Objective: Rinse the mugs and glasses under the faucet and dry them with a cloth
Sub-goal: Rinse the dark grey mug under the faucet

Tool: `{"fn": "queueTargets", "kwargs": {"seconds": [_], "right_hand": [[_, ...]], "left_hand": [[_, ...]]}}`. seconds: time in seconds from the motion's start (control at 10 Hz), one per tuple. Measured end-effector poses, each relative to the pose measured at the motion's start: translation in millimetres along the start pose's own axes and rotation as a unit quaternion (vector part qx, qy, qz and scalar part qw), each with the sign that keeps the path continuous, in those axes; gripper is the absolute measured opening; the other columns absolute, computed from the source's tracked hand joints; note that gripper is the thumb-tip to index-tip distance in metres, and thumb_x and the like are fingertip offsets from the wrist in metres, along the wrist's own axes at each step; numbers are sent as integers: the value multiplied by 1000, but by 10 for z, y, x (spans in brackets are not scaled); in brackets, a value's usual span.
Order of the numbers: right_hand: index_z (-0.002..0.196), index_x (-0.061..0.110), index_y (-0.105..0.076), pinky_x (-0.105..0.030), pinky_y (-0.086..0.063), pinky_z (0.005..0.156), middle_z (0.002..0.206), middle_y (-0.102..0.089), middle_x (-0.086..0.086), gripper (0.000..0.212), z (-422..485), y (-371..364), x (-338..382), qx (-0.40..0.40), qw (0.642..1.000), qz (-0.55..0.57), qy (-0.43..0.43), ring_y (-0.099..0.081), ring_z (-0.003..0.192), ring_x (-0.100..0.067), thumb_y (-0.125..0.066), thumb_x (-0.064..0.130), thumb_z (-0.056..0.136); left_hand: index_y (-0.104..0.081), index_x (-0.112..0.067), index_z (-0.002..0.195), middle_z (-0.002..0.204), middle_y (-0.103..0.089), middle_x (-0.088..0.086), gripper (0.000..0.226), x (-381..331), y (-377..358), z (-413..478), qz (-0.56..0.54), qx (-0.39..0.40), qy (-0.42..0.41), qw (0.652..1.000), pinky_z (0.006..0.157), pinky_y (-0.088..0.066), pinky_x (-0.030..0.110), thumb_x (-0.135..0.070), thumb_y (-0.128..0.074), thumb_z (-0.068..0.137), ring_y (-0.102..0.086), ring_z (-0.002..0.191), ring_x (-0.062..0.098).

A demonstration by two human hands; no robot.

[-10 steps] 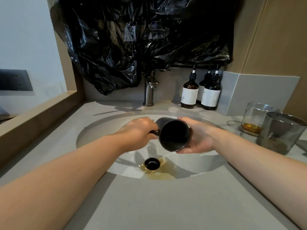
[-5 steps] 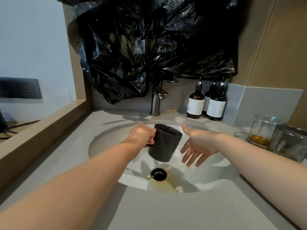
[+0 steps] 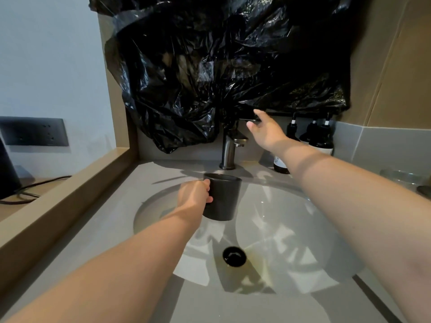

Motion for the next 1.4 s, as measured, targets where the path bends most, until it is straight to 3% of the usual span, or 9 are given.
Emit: {"fn": "queueTargets", "kwargs": {"seconds": [0.2,0.3,0.4,0.9,1.0,1.1,1.2,1.3,1.4], "right_hand": [[127,15,-60,-32,-44,85,120,-63,-10,33,128,25,31,-81,996,28,18,-57,108,-28,-44,26,100],[125,16,-61,-33,-46,81,114,-66,-11,31,178,31,7,-80,996,22,25,-60,102,-28,-46,27,100],[123,18,-63,-30,-45,75,111,-67,-9,30,230,47,17,-88,996,22,23,-61,97,-26,-47,27,99],[124,15,-61,-33,-46,91,124,-61,-10,33,203,117,174,-65,997,-23,23,-57,111,-27,-46,31,99],[131,24,-51,-37,-49,90,123,-61,-8,38,-16,166,28,-106,994,11,21,-59,107,-26,-41,39,98],[105,17,-60,-41,-52,68,94,-67,-14,26,-367,68,-263,-144,979,132,-50,-61,75,-28,-40,29,92],[103,8,-58,-33,-49,58,81,-62,-12,16,-807,-275,-553,31,945,239,-222,-57,69,-22,-46,11,94],[110,16,-56,-36,-46,82,103,-62,-10,22,-1092,-532,-650,230,872,343,-261,-58,94,-22,-49,29,94],[123,28,-53,-38,-29,106,121,-63,2,43,-1139,-552,-641,345,844,367,-188,-53,117,-12,-57,51,86]], "left_hand": [[-50,-13,64,29,-46,-10,31,40,-30,46,24,17,-51,998,57,-45,21,-13,-54,94,-49,50,14],[-49,-11,59,27,-42,-5,37,43,-40,131,58,-1,-12,998,82,-51,35,-19,-54,95,-51,60,23],[-50,-12,60,34,-46,-3,36,28,-30,146,75,-15,5,997,86,-51,36,-22,-56,94,-50,57,20],[-50,-8,63,58,-49,7,31,13,12,77,70,6,-6,998,93,-48,42,-14,-56,93,-52,74,27],[-54,-8,67,58,-48,7,26,33,35,51,26,12,-2,1000,92,-50,43,-11,-56,93,-50,66,24],[-53,-7,69,57,-46,7,27,27,29,5,-22,26,4,999,83,-51,38,-12,-53,95,-47,55,19],[-49,-9,68,57,-43,5,29,30,9,-87,-83,40,24,995,69,-47,30,-11,-50,97,-45,52,17],[-48,-12,67,50,-42,3,28,23,-24,-145,-151,55,90,983,66,-43,28,-10,-46,95,-45,52,17],[-45,-14,62,41,-38,-1,33,-45,-98,-192,-208,80,151,963,60,-39,25,-16,-43,95,-40,51,16]]}}
Point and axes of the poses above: each hand's wrist, its own z-axis towards the middle knuckle, its own y-axis out of the back of the hand, x = y × z, the point moved 3 cm from there along z, towards the middle knuckle
